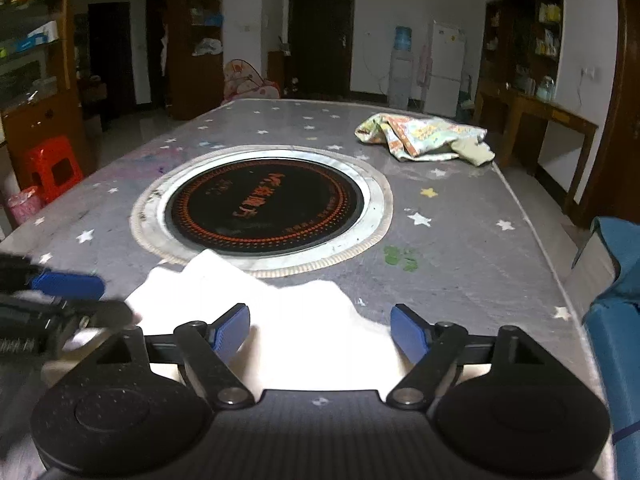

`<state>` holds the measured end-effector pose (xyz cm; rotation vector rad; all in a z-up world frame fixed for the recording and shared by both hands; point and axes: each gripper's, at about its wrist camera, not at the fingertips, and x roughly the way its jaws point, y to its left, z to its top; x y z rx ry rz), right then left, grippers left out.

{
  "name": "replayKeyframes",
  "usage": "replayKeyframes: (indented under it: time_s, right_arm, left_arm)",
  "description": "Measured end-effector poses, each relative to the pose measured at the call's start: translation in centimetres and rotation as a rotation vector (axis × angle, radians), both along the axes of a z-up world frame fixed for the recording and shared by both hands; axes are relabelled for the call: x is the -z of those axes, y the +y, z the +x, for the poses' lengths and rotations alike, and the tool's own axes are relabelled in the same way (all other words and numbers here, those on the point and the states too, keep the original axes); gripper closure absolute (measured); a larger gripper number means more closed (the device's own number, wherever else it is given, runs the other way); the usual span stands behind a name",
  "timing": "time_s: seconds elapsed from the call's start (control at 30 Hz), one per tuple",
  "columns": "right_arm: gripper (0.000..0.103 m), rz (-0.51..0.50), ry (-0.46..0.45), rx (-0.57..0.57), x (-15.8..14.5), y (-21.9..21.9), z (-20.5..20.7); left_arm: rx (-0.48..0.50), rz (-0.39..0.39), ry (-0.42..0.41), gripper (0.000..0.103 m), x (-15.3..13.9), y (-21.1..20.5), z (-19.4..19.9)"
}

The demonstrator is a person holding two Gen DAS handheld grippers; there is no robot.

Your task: Fold clothes

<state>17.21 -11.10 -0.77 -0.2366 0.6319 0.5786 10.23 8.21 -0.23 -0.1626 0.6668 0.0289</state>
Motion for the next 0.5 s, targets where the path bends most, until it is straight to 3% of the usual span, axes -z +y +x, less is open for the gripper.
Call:
replayKeyframes:
  time_s: [0.2,0.5]
  right_arm:
    - [0.022,0.015,0.001,0.034,-0.5,-2.2,-3.1]
    - [0.020,0.016,0.019,0.069,0.3,-4.5,-6.5]
  left_arm:
    - [0.046,0.022,-0.042,0.057,-1.0,-1.9,-1.2]
    - [0.082,0.057,-0.014,0.055,0.3,-3.7,-2.9]
